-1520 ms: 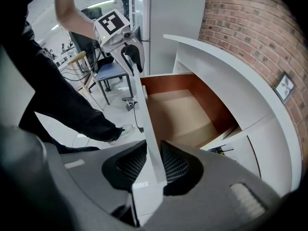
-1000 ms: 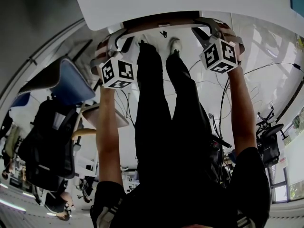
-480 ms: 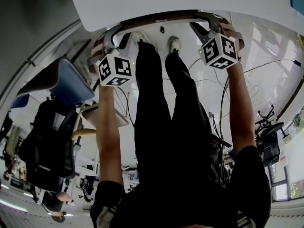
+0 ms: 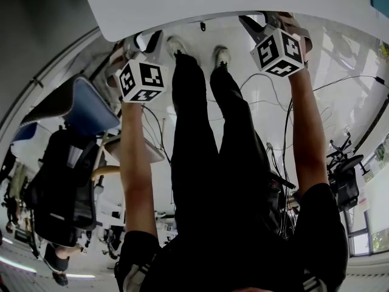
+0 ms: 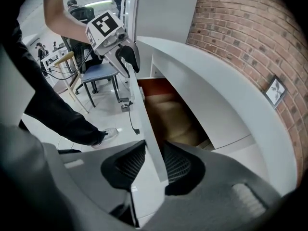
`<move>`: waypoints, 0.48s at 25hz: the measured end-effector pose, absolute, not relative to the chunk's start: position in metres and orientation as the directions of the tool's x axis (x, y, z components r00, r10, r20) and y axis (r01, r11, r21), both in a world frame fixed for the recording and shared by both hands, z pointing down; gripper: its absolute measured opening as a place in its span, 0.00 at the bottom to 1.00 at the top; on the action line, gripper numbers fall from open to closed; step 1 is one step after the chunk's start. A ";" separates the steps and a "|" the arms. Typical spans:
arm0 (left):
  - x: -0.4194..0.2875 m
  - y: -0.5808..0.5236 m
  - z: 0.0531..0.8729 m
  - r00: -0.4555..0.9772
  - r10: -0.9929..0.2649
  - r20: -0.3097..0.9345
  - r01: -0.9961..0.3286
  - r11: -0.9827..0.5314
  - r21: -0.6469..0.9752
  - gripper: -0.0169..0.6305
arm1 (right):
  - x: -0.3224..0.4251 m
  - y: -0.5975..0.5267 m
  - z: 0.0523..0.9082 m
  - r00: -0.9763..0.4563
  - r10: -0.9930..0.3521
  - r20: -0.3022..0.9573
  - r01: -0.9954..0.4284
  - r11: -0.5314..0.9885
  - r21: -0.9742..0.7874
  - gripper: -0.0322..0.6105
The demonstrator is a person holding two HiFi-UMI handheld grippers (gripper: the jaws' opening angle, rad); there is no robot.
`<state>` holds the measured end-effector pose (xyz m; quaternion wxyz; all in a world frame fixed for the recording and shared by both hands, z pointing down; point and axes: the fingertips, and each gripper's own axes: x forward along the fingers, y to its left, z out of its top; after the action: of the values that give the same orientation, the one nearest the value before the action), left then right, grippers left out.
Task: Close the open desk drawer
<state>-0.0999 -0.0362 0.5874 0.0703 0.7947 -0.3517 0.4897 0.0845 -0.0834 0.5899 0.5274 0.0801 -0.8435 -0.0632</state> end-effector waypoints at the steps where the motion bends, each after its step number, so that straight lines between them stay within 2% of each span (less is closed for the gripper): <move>1: -0.100 -0.037 0.587 0.272 -0.492 0.827 -0.629 -0.741 -0.235 0.26 | 0.085 -0.084 0.590 -0.433 -0.204 0.878 -0.069 0.979 0.193 0.23; 12: -0.106 -0.045 0.582 0.258 -0.515 0.818 -0.628 -0.732 -0.263 0.27 | 0.079 -0.091 0.583 -0.445 -0.237 0.864 -0.078 0.971 0.226 0.23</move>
<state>-0.1057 -0.0450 0.5820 0.0577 0.7910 -0.3611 0.4905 0.0791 -0.0908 0.5834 0.5186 0.0932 -0.8465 -0.0765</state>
